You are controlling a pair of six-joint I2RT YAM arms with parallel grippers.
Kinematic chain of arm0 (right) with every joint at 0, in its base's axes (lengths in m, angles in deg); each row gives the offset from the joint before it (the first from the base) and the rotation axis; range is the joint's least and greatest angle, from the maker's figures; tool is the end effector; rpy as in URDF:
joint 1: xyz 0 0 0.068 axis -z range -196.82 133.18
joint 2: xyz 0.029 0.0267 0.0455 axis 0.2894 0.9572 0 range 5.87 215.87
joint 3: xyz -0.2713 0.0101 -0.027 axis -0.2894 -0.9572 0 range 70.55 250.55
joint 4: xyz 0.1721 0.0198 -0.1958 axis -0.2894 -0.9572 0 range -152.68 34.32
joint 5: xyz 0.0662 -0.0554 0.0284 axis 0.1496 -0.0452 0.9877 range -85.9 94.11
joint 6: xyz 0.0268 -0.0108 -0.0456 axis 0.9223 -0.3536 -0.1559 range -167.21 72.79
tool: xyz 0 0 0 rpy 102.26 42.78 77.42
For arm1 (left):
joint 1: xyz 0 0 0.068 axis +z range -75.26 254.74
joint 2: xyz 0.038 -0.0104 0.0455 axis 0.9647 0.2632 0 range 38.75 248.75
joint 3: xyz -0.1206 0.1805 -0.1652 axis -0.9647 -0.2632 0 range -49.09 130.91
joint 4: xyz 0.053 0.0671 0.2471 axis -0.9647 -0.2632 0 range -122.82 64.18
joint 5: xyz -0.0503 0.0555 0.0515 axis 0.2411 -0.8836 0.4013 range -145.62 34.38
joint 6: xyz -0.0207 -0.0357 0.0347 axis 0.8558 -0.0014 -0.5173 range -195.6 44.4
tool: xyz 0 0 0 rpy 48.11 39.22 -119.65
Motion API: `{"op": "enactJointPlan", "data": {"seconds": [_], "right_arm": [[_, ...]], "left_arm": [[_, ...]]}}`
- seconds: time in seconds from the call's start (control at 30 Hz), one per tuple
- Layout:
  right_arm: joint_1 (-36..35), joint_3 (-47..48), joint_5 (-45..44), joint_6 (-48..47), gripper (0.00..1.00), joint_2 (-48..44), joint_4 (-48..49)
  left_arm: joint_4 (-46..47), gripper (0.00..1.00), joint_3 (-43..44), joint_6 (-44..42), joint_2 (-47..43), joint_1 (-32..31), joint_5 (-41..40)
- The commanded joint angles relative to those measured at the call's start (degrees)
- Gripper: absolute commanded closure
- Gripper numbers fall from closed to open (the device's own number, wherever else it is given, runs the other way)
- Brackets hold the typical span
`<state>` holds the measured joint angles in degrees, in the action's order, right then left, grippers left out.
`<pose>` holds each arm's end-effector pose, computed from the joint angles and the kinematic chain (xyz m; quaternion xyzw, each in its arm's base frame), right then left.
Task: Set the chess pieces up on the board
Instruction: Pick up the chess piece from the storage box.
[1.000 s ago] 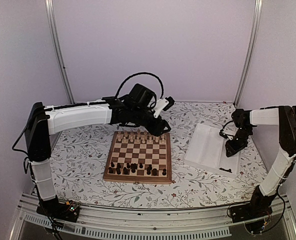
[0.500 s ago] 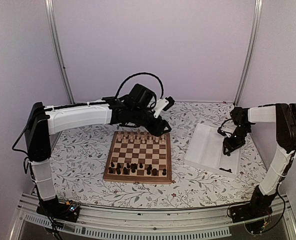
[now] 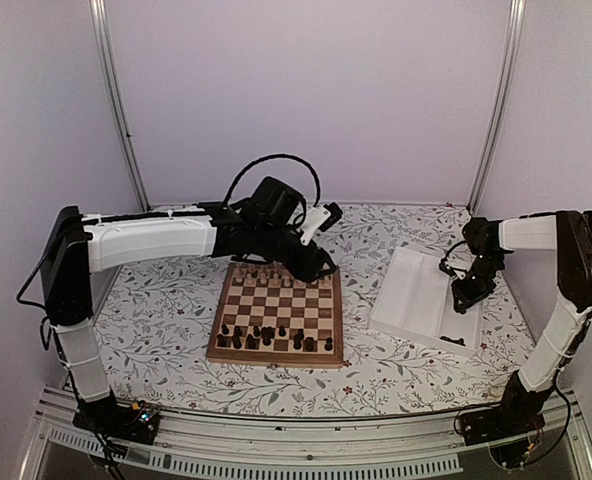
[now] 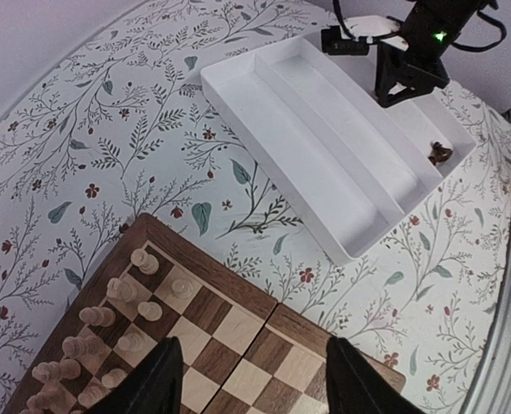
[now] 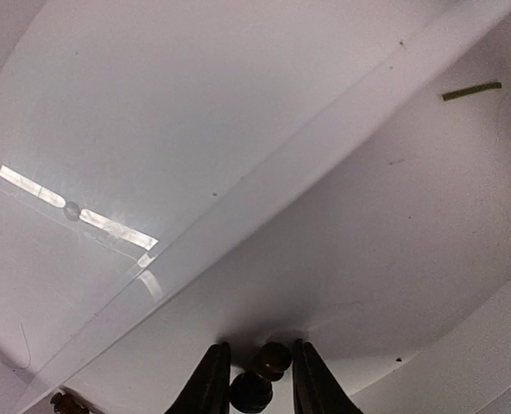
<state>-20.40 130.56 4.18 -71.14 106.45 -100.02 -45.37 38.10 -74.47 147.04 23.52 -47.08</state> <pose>0.3027 0.0189 0.1500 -0.2376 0.9704 -0.0072 0.0439 0.2689 -0.3432 0.2608 0.4118 0.8078 -0.2443 0.3438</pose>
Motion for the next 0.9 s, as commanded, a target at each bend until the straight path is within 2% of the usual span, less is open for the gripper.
{"op": "enactJointPlan", "data": {"seconds": [0.0,0.07,0.1,0.53,0.73,0.87], "right_arm": [[0.6,-0.9,-2.1,0.0,0.73,-1.4,-0.3],[0.5,-1.4,-3.5,0.0,0.63,-1.8,-0.3],[0.6,-1.6,-4.0,-0.1,0.63,-1.9,-0.5],[0.8,-4.9,-3.8,-1.2,0.80,-5.5,-1.4],[0.9,-6.4,-1.4,-2.1,0.92,-7.0,-0.8],[1.1,-6.4,-1.5,-3.0,0.95,-9.6,1.0]], "left_arm": [[1.9,0.41,-2.1,1.1,-4.2,-0.6,0.1],[1.9,0.41,-3.1,1.6,-5.0,-0.7,0.0],[2.1,0.41,-3.7,1.8,-5.5,-0.7,0.0],[5.6,0.38,-10.2,2.9,-10.7,-1.1,-1.6],[7.4,0.38,-9.6,2.4,-10.2,-1.1,-1.3],[8.3,0.38,-7.5,2.4,-8.8,-1.1,-0.2]]}}
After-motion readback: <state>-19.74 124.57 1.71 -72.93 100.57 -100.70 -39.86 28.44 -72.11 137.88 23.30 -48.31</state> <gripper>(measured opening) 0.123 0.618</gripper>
